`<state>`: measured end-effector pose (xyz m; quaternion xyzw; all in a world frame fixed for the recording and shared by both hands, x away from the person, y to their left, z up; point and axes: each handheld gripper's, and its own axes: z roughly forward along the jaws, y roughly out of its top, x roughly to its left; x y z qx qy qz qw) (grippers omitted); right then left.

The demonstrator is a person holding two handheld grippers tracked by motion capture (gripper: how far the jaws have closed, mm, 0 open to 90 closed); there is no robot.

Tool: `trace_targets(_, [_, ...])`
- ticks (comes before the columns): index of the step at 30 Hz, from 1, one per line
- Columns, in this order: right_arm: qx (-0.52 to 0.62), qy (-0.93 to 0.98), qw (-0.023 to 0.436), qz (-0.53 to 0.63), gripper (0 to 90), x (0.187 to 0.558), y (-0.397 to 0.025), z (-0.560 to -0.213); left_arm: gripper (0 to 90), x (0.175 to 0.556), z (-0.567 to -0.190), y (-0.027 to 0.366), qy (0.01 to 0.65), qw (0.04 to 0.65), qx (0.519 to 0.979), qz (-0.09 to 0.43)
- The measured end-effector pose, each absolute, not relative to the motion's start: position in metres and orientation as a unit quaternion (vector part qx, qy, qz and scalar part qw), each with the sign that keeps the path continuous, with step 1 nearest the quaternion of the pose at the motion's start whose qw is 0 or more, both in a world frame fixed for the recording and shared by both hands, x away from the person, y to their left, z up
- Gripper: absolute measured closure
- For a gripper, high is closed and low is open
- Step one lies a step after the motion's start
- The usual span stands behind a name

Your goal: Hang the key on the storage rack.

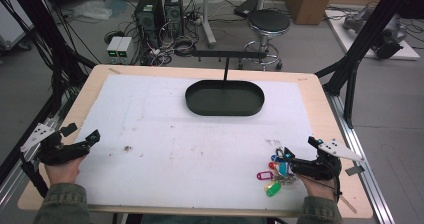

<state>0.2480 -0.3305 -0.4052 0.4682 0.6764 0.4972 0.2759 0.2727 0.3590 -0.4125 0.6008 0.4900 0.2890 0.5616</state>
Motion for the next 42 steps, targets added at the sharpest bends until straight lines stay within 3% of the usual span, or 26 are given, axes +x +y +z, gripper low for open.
trace_targets(26, [0.462, 0.683, 0.267, 0.498, 0.5, 0.249, -0.325, -0.403, 1.9, 0.274, -0.416, 0.356, 0.49, 0.556, 0.614, 0.271])
trace_targets(42, [0.439, 0.735, 0.231, 0.463, 0.6, 0.254, -0.308, -0.406, 1.9, 0.275, -0.417, 0.355, 0.49, 0.554, 0.62, 0.263])
